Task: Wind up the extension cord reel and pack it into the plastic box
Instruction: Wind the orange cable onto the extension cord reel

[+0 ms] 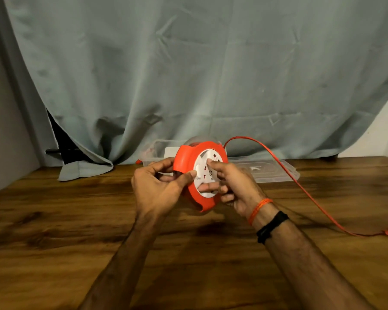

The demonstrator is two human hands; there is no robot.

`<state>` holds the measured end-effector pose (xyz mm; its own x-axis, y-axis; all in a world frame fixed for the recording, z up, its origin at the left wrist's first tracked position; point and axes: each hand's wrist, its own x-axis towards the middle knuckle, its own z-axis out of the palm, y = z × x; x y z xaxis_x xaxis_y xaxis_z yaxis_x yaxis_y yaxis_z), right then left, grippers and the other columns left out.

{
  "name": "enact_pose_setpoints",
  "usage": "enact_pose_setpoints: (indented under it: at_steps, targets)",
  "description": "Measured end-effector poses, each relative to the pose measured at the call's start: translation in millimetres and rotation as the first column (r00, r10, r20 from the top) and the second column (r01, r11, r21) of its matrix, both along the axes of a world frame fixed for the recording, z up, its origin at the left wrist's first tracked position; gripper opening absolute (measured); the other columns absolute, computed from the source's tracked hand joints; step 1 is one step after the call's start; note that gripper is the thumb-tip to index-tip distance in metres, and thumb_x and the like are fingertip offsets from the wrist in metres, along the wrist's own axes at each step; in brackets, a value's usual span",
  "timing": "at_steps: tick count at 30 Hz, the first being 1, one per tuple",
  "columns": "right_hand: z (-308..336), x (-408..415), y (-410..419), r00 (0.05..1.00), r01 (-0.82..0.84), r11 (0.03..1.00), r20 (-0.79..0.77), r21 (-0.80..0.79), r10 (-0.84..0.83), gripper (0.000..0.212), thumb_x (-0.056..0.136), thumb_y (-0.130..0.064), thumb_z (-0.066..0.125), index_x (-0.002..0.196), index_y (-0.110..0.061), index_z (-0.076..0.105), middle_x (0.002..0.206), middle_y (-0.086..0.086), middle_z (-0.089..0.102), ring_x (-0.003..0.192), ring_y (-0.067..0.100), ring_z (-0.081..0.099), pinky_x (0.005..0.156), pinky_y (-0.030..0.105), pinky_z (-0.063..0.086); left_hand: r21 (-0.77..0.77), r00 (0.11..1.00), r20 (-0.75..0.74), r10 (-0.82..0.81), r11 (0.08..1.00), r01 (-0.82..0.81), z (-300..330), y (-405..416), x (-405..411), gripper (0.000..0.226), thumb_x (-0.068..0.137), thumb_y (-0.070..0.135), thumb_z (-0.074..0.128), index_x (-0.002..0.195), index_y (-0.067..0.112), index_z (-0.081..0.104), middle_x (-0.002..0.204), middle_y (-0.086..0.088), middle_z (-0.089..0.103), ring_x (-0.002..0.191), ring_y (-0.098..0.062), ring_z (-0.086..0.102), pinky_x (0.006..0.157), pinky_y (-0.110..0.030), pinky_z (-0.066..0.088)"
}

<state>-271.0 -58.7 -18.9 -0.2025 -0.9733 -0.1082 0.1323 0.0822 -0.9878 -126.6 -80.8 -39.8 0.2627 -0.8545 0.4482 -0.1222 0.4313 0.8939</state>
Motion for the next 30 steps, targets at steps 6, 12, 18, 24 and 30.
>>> enact_pose_setpoints:
  at_steps: [6,12,18,24,30]
  targets:
    - [6,-19,-2,0.808,0.109,0.979,-0.558,-0.170,-0.187,0.034,0.076,-0.051,0.072,0.077,-0.017,0.066,0.068,0.001,0.075,0.050,0.007,0.061,0.058,0.028,0.051,0.039,0.999,-0.034,0.004,0.999,-0.003,1,0,3,0.048,0.056,0.013,0.092,0.101,0.009,0.074,0.082,-0.003,0.075,0.071,-0.014,0.072,0.072,-0.045,0.061]
    - [2,-26,-2,0.368,-0.172,0.869,-0.849,-0.463,-0.379,0.056,0.064,-0.055,0.072,0.115,-0.038,0.056,0.081,-0.007,0.074,0.084,0.018,0.071,0.080,0.037,0.057,0.066,0.998,-0.065,-0.014,0.998,0.018,4,2,9,0.044,0.059,0.013,0.089,0.101,0.010,0.074,0.088,-0.002,0.076,0.076,-0.014,0.074,0.071,-0.044,0.062]
    - [-1,-24,0,0.192,-0.333,0.836,-0.900,-0.435,-0.392,0.067,0.068,-0.055,0.070,0.130,-0.043,0.046,0.093,-0.003,0.075,0.088,0.028,0.069,0.078,0.040,0.056,0.083,0.995,-0.096,-0.039,0.995,0.047,4,2,7,0.041,0.058,0.012,0.090,0.096,0.011,0.075,0.086,-0.004,0.076,0.076,-0.019,0.074,0.069,-0.049,0.061]
    - [-11,-22,-5,0.216,-0.332,0.804,-0.869,-0.493,-0.444,0.068,0.070,-0.058,0.065,0.133,-0.037,0.051,0.089,0.006,0.074,0.086,0.034,0.068,0.074,0.041,0.056,0.082,0.996,-0.062,-0.059,0.995,0.064,1,-1,5,0.050,0.053,0.016,0.093,0.099,0.011,0.076,0.084,-0.004,0.077,0.078,-0.021,0.074,0.072,-0.049,0.060]
    - [-18,-22,-10,0.200,-0.311,0.789,-0.848,-0.529,-0.490,0.068,0.067,-0.066,0.046,0.128,-0.038,0.052,0.085,0.007,0.073,0.077,0.033,0.068,0.068,0.040,0.057,0.048,0.997,-0.051,-0.060,0.997,0.063,1,1,2,0.038,0.053,0.012,0.092,0.078,0.030,0.071,0.075,0.006,0.075,0.072,-0.013,0.074,0.072,-0.046,0.061]
